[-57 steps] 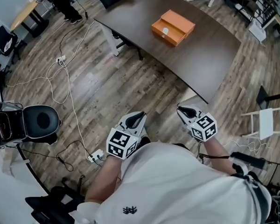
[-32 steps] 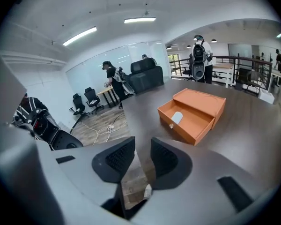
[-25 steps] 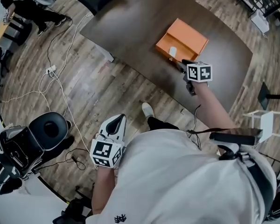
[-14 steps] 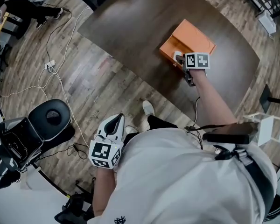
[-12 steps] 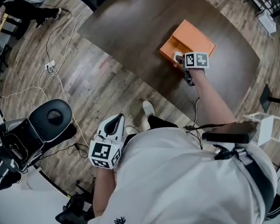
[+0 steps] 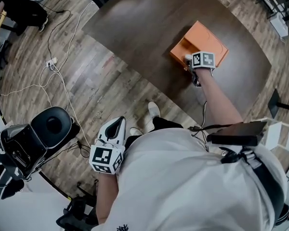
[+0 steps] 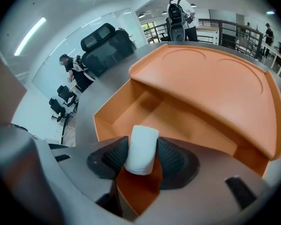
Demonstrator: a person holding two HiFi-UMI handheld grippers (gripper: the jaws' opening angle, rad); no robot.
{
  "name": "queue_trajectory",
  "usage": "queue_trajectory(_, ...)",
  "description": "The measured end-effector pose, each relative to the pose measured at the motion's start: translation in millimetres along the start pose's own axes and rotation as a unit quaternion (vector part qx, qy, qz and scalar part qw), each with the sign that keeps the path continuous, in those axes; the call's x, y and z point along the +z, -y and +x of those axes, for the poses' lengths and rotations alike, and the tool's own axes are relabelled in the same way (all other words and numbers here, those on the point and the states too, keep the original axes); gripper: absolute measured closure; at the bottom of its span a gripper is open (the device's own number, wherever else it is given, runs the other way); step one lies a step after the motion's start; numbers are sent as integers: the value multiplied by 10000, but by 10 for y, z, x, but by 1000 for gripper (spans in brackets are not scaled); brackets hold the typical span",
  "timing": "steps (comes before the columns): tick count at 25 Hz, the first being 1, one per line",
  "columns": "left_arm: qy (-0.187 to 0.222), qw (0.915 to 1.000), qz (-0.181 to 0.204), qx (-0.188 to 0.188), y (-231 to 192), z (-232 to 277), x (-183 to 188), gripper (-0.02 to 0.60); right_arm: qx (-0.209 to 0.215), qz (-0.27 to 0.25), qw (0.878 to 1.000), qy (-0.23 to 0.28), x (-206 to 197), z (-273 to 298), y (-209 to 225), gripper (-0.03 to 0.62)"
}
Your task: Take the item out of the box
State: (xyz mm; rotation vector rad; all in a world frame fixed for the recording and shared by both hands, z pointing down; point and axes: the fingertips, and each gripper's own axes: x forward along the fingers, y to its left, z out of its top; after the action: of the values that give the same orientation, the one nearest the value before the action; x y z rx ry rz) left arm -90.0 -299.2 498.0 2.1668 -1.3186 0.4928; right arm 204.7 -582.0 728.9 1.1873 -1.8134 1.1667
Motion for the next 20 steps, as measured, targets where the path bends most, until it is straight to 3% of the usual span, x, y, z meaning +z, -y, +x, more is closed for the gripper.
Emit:
queue_trajectory(9,64,10000,-8,46,-161,-20,129,572,-22,-239,9997,-32,77,38,-44,421)
queue_trajectory(20,186,9997,107,-94,-177,-139,110,574,-5,-528,9980,335,203,-242,-175,424)
